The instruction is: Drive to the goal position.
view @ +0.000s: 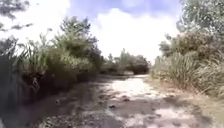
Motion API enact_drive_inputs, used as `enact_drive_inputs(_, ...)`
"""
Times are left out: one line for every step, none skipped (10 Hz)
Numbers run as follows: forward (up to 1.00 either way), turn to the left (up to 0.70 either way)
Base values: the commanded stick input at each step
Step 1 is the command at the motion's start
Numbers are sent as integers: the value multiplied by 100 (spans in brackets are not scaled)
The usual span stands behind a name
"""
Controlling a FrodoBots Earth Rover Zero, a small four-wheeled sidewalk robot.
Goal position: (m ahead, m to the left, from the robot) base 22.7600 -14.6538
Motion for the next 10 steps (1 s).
enact_drive_inputs(92, 0)
enact_drive_inputs(96, 0)
enact_drive_inputs(99, 0)
enact_drive_inputs(100, 0)
enact_drive_inputs(100, 0)
enact_drive_inputs(100, 0)
enact_drive_inputs(100, 0)
enact_drive_inputs(100, 0)
enact_drive_inputs(100, 0)
enact_drive_inputs(100, 0)
